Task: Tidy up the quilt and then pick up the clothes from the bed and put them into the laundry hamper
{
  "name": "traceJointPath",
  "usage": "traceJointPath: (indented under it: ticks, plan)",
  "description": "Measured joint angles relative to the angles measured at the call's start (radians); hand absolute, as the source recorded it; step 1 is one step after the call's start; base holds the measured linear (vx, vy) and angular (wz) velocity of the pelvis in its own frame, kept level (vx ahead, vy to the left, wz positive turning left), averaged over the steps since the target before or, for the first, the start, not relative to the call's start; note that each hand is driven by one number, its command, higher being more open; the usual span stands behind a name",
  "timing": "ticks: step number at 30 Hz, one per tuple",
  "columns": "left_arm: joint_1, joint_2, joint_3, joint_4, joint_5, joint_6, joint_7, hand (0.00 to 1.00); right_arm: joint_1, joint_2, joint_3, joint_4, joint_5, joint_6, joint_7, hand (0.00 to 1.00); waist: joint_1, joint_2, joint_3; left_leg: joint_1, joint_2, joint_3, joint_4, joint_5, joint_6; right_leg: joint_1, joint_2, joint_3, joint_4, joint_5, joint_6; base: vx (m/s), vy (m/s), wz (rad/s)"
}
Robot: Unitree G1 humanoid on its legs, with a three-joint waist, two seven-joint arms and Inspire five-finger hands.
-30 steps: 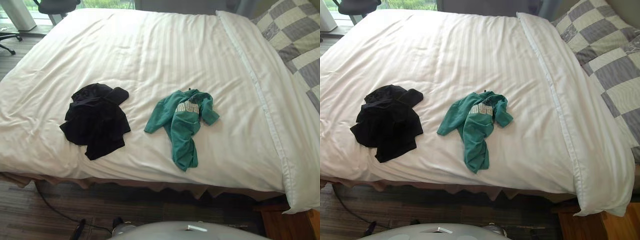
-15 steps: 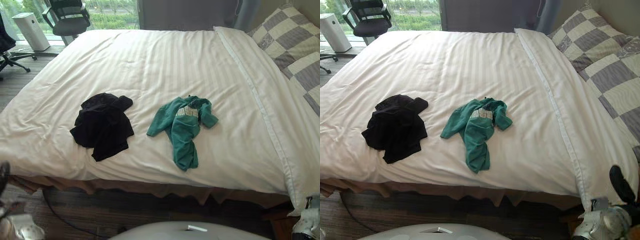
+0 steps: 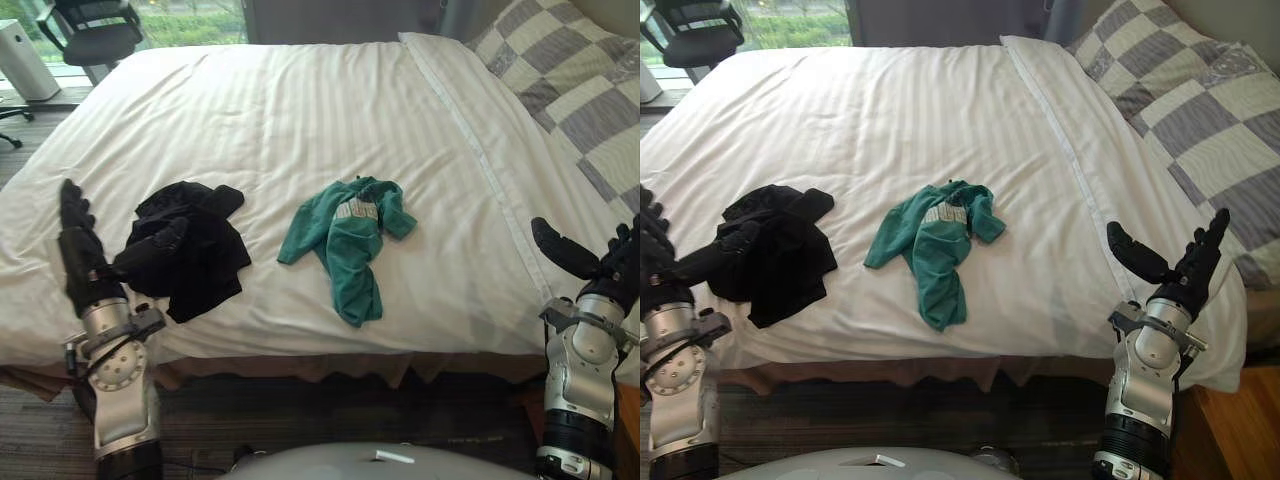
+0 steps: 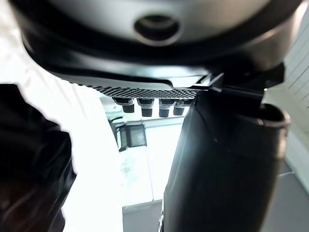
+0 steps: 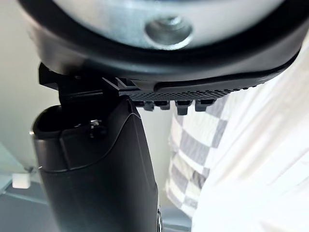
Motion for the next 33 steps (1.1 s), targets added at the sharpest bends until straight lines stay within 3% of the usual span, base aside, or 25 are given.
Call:
traceJointPath:
  ticks: [9,17,20,27,30,33]
  plan:
    - [0.013,-0.009,-0.027,0.057,0.077,0.039,-0.024,1.00,0.074,-0.011,0.164,-0.031,-0.047,0.014,0.091,1.00,-0.019,0.011,0.028,0.064,0.004,0.085,-0.001,-0.015,-0.004,-0.012,0.013,0.082,-0.002,0.029,-0.009,-0.05,0.006,-0.28]
    - [0.008,-0.001,0.025,0.097,0.114,0.063,-0.004,1.00,0.106,-0.011,0.206,-0.027,-0.050,0.035,0.109,1.00,-0.015,0.017,0.042,0.024,0.006,0.042,-0.003,0.003,0.000,-0.017,0.012,0.049,-0.005,0.031,-0.008,-0.05,-0.008,0.13]
    - [-0.028,0.038,0.037,0.103,0.136,0.063,0.005,1.00,0.103,-0.015,0.206,-0.026,-0.051,0.035,0.107,1.00,0.008,0.012,0.062,-0.022,0.006,-0.009,-0.002,0.027,0.005,-0.017,0.008,-0.002,-0.004,0.031,-0.008,-0.04,-0.011,0.52]
    - [-0.210,0.251,0.147,0.186,0.144,0.076,0.060,1.00,0.009,-0.023,0.226,-0.012,-0.082,0.036,0.106,1.00,0.063,-0.011,0.148,-0.183,0.006,-0.121,-0.001,0.089,0.025,-0.090,0.007,-0.092,0.002,0.041,-0.015,-0.08,-0.005,0.41]
    - [-0.302,0.354,0.170,0.225,0.102,0.082,0.094,1.00,-0.053,-0.023,0.246,-0.010,-0.081,0.036,0.102,1.00,0.089,-0.035,0.180,-0.231,0.006,-0.138,-0.001,0.105,0.029,-0.129,0.008,-0.102,0.004,0.050,-0.020,-0.03,0.001,0.12]
    - [-0.375,0.389,0.169,0.233,0.030,0.081,0.111,1.00,-0.086,-0.023,0.263,-0.010,-0.075,0.035,0.094,1.00,0.098,-0.052,0.209,-0.269,0.006,-0.151,0.000,0.119,0.033,-0.163,0.007,-0.113,0.015,0.053,-0.023,-0.04,-0.002,0.11]
